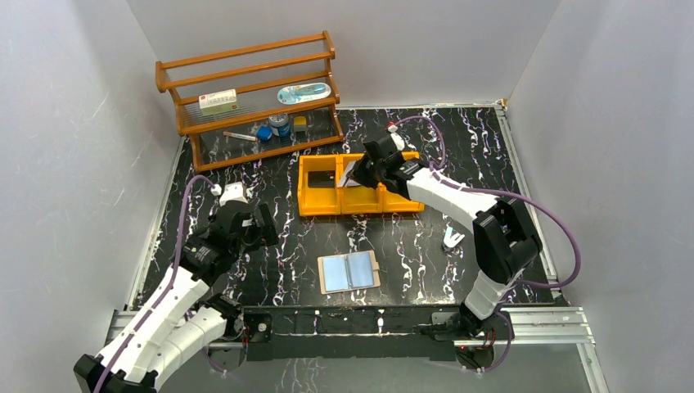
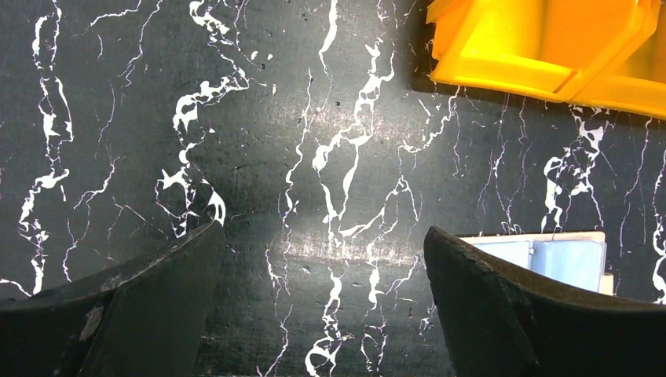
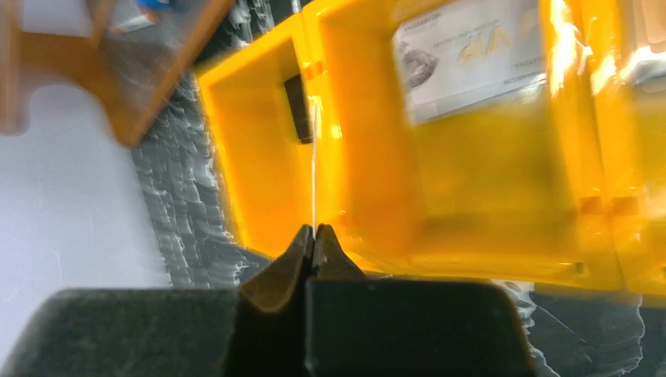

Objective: Take the credit cards out of the card holder

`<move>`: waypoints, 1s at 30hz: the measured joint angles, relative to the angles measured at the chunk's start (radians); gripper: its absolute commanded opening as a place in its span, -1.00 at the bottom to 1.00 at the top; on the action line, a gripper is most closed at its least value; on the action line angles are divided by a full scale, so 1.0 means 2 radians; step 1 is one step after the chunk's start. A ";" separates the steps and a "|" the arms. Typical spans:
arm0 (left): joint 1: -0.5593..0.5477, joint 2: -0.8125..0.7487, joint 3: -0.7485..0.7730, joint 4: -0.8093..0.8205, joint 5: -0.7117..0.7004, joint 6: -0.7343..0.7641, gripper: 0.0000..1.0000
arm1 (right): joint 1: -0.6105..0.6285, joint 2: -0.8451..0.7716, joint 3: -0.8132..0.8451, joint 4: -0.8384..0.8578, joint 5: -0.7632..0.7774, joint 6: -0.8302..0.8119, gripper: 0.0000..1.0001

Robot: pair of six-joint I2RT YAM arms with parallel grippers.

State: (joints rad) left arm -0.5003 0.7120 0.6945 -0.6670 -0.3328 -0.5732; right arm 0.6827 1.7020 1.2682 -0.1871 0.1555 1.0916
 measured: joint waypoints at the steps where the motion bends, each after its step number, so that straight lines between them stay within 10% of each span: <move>1: 0.000 0.002 0.000 0.002 0.000 0.002 0.97 | 0.000 0.000 -0.001 -0.001 0.001 0.000 -1.00; 2: 0.000 0.004 0.000 0.003 0.000 0.003 0.97 | 0.000 0.000 -0.002 -0.001 0.001 -0.094 -1.00; 3: 0.000 0.007 0.000 0.005 0.000 0.004 0.97 | 0.000 -0.001 -0.003 0.001 0.002 -0.195 -0.03; 4: 0.000 0.010 0.000 0.006 0.000 0.006 0.97 | -0.001 -0.003 -0.005 0.003 0.001 -0.277 -0.93; 5: 0.000 0.014 0.000 0.006 0.000 0.006 0.97 | -0.001 -0.007 -0.011 0.009 -0.005 -0.340 -1.00; 15: 0.000 0.022 0.000 0.008 0.008 0.012 0.97 | -0.004 -0.096 -0.083 0.074 -0.080 -0.463 -1.00; 30: 0.000 0.018 0.000 0.008 0.010 0.013 0.97 | -0.004 0.005 0.000 0.031 -0.055 -0.709 -1.00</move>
State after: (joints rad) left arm -0.5003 0.7483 0.6949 -0.6506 -0.3134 -0.5476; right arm 0.6739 1.7119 1.2678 -0.1257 0.0460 -0.3260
